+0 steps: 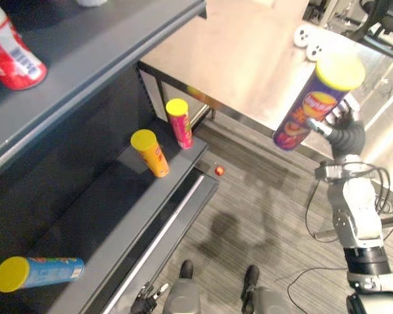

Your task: Put the gum and the chips on the shelf.

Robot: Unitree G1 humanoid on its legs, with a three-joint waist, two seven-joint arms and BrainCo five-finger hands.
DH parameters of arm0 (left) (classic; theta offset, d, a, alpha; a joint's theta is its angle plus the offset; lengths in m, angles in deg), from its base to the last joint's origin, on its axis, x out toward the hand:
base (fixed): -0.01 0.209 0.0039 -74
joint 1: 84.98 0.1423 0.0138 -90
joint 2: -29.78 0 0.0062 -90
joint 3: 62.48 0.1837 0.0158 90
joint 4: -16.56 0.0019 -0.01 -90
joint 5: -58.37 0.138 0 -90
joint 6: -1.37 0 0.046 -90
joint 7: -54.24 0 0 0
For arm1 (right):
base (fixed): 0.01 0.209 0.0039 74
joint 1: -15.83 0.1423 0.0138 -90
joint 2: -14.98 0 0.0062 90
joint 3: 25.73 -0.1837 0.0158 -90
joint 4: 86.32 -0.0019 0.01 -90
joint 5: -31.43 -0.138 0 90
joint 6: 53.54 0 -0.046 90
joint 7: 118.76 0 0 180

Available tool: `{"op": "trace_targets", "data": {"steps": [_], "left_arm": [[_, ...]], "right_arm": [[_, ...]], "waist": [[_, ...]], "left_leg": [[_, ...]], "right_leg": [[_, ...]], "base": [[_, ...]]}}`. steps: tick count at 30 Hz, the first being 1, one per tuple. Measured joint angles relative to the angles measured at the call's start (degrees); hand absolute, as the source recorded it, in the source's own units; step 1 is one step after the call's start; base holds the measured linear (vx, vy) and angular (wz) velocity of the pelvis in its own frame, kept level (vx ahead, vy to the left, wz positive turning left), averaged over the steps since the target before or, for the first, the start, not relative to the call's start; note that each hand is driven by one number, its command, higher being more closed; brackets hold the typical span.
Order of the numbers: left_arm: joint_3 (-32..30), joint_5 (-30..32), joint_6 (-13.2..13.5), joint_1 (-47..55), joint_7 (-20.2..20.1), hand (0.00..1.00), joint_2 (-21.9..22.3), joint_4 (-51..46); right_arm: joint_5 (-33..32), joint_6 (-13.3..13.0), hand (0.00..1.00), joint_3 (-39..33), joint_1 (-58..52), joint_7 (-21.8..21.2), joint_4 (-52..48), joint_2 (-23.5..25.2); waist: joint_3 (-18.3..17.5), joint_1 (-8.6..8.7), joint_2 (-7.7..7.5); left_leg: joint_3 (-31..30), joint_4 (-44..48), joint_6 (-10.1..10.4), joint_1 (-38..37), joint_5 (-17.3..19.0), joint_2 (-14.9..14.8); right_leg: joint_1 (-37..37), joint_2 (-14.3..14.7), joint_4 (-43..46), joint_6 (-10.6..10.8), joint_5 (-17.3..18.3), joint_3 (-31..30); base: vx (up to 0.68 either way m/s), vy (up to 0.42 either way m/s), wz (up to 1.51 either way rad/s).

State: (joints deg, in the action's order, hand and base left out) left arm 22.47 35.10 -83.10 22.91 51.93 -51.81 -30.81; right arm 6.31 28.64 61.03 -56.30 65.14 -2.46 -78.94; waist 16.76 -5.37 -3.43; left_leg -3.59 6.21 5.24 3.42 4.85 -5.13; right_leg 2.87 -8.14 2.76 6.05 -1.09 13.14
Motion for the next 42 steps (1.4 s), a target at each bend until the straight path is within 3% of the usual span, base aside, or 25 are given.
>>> {"op": "trace_targets", "data": {"steps": [10,22,27,29,30,31,32,33,34,35,36,37,38,39,40,42], "left_arm": [[-1.52,1.9,-0.58,1.49,0.34,0.0,0.7,3.26],[-0.97,1.49,-0.59,1.62,0.99,0.0,1.15,5.58],[-0.96,0.96,-0.48,1.72,1.53,0.0,1.27,7.41],[-1.15,0.9,-0.36,2.56,1.51,0.0,1.9,7.71],[-1.61,0.91,-0.21,3.54,1.41,0.0,2.68,7.71],[-1.59,0.91,0.13,4.5,1.4,0.0,2.92,7.84],[-1.63,0.92,0.28,4.75,1.35,0.0,2.8,8.13],[-2.07,0.91,0.51,4.09,1.34,0.0,2.77,9.69],[-1.83,0.94,0.53,3.99,1.13,0.0,3.05,9.99],[-1.37,1.01,0.59,4.12,0.91,0.0,3.08,9.82],[-0.9,1.26,0.83,4.05,0.74,0.0,2.76,9.69],[-1.06,1.5,1.01,3.83,0.76,0.0,2.49,9.59],[-1.91,2.15,0.4,1.74,0.75,0.0,1.47,10.39],[-1.97,2.24,0.12,1.51,0.72,0.0,1.78,10.41],[-1.95,3.26,-0.06,2.42,0.68,0.0,2.56,10.14],[-1.9,3.61,-0.71,3.34,0.66,0.0,2.83,10.45]], "right_arm": [[-0.68,0.47,1.0,4.1,-14.63,-7.77,-4.48,0.81],[-2.47,1.96,1.0,6.69,-21.03,-9.32,-4.45,0.81],[-2.59,1.99,1.0,10.1,-20.8,-8.99,-4.44,0.8],[-2.58,2.21,1.0,10.99,-20.23,-9.0,-4.01,0.79],[-2.57,2.29,1.0,11.26,-19.62,-9.07,-3.64,0.85],[-2.57,2.3,1.0,11.48,-19.31,-9.24,-3.06,0.87],[-2.57,2.3,1.0,11.48,-19.28,-9.33,-2.79,0.87],[-2.56,2.09,1.0,10.84,-19.11,-9.44,-2.38,0.52],[-2.52,2.02,1.0,9.12,-19.1,-9.32,-2.35,-0.86],[-2.51,1.96,1.0,8.26,-19.12,-9.31,-2.01,-1.15],[-2.5,2.06,1.0,7.32,-19.47,-9.27,-0.83,-2.12],[-2.51,2.09,1.0,6.9,-19.57,-9.41,-0.35,-2.33],[-2.78,1.61,1.0,4.62,-20.12,-9.79,0.05,-2.03],[-2.98,1.75,1.0,3.45,-20.37,-9.59,0.89,-2.16],[-3.01,2.33,1.0,3.01,-20.46,-9.18,1.01,-2.03],[-3.25,2.24,1.0,2.35,-22.22,-9.46,-0.87,-1.86]], "waist": [[-4.28,0.84,0.66],[-5.79,1.65,2.12],[-5.68,0.7,2.55],[-5.59,-0.1,3.08],[-5.05,-0.85,4.31],[-5.25,-1.12,4.27],[-5.49,-0.9,4.04],[-6.41,0.2,3.27],[-6.67,0.19,6.46],[-6.38,0.44,7.49],[-6.82,1.29,7.52],[-7.3,1.73,7.19],[-6.75,3.79,6.22],[-6.52,3.15,6.35],[-6.57,2.64,6.3],[-6.82,3.38,6.39]], "left_leg": [[1.29,1.27,-0.03,-0.56,1.61,0.0],[-1.23,2.96,-0.02,-0.42,1.98,0.32],[-5.23,4.37,0.05,-0.42,1.93,0.53],[-5.27,5.25,-1.5,0.42,2.86,0.38],[-4.23,5.62,-5.38,0.55,4.04,0.33],[-0.56,5.48,-12.72,0.69,5.69,-0.29],[1.79,4.68,-14.62,0.71,6.74,-0.83],[7.55,9.39,-13.32,3.18,7.48,-2.85],[13.55,20.65,-14.29,7.76,1.73,-7.2],[15.75,21.61,-12.41,9.37,1.3,-8.0],[15.88,16.49,-9.55,8.21,-1.72,-6.58],[14.25,9.35,-6.66,6.01,-4.45,-4.95],[15.32,12.14,-7.43,6.25,-2.3,-4.05],[18.07,23.79,-7.83,6.92,1.4,-5.6],[20.31,31.4,-8.08,4.94,1.86,-6.03],[22.19,35.39,-7.39,1.29,2.13,-6.35]], "right_leg": [[-0.66,0.12,-0.91,0.13,-0.07,-1.26],[-2.74,-0.07,-0.92,0.12,0.11,0.99],[-4.31,-0.65,3.27,-0.58,3.75,5.19],[-4.16,-1.01,5.53,-0.29,5.43,6.14],[-4.16,-1.22,6.49,-0.53,5.96,6.62],[-4.35,-1.18,5.99,-1.13,6.28,6.18],[-4.52,-1.17,5.15,-1.55,5.99,6.0],[-3.87,-2.39,4.95,-1.98,5.4,8.25],[-1.71,-2.39,10.23,-2.61,6.92,11.59],[-0.98,-2.4,13.19,-2.65,8.65,12.5],[0.66,-2.76,16.07,-4.14,11.71,13.19],[1.4,-1.63,15.87,-5.24,11.93,13.63],[0.97,-2.15,14.38,-6.42,12.12,17.26],[0.48,-3.44,15.8,-6.99,12.42,19.01],[0.35,-4.7,17.09,-7.76,13.06,19.9],[-0.22,-5.52,17.17,-8.28,14.07,22.85]], "base": [[0.02,0.008,-0.07],[0.0,-0.001,0.09],[-0.04,-0.035,0.43],[-0.09,-0.032,0.35],[-0.07,-0.037,0.27],[-0.04,-0.056,0.33],[-0.03,-0.096,0.67],[-0.04,-0.059,0.91],[-0.03,-0.043,0.99],[-0.04,-0.049,1.18],[-0.05,-0.152,1.05],[-0.05,-0.245,1.84],[-0.07,-0.221,1.57],[-0.09,-0.176,1.56],[-0.14,-0.105,0.8],[-0.18,-0.069,0.84]]}}
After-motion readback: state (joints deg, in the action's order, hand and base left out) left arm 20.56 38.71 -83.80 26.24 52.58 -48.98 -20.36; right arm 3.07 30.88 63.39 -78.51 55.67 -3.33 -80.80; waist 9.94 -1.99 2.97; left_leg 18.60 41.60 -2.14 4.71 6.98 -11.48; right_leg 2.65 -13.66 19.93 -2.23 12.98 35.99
